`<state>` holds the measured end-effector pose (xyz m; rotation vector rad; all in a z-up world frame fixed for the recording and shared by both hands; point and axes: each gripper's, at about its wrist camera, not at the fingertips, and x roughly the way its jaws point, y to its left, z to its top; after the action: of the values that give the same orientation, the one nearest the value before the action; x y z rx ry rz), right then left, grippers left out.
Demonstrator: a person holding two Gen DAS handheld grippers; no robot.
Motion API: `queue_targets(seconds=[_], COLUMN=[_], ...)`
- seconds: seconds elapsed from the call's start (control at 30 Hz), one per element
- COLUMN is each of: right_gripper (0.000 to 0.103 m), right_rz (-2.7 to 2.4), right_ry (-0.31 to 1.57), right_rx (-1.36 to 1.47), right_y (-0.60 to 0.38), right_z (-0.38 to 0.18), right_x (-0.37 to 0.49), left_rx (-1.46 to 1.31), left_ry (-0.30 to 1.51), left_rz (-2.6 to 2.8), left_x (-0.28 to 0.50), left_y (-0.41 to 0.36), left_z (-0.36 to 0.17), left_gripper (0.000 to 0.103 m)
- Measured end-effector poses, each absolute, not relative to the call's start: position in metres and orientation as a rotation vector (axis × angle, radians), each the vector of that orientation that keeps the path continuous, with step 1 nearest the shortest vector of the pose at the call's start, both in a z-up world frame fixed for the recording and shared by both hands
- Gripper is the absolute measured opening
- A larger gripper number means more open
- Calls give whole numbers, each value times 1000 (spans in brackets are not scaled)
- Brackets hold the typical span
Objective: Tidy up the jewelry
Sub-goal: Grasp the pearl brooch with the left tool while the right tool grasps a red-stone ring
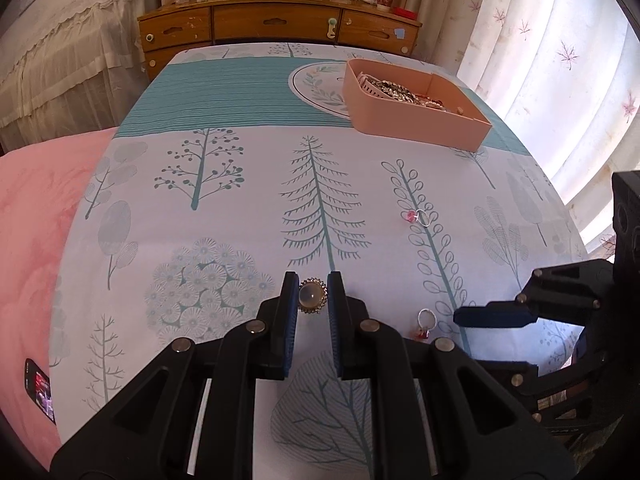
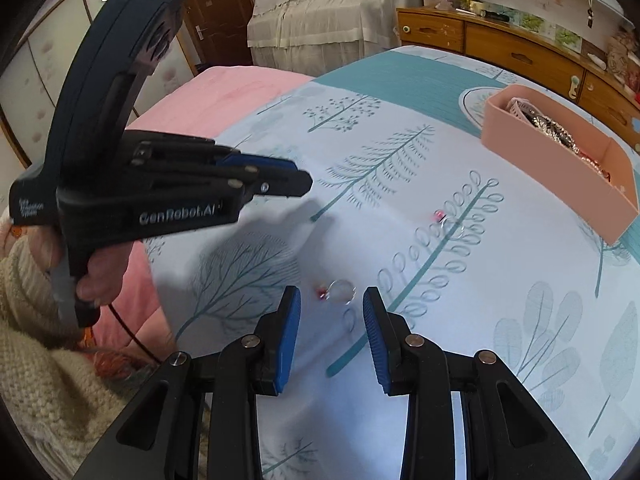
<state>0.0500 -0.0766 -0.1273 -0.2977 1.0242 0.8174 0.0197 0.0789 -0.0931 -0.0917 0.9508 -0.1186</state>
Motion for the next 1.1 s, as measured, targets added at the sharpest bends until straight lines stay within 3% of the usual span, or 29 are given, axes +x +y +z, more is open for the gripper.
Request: queue_targets(seconds=[0.77,0.9,1.1], right_gripper=[33,25,25], right_rz=[730,725,739], right_ry=[1026,1019,1003], right_rx=[-288,-315,-364], right_y=[-45,-43,-45], right_z=[-139,-138,-138], right_x=[50,48,41], left_rx=[-163,-171,-174], left_ry=[942,941,947], left_rz=[-135,-139,-144], left_x=[-1,0,0], left_y=[93,95,93], left_z=[-93,-92,-92], left_gripper=[12,12,12])
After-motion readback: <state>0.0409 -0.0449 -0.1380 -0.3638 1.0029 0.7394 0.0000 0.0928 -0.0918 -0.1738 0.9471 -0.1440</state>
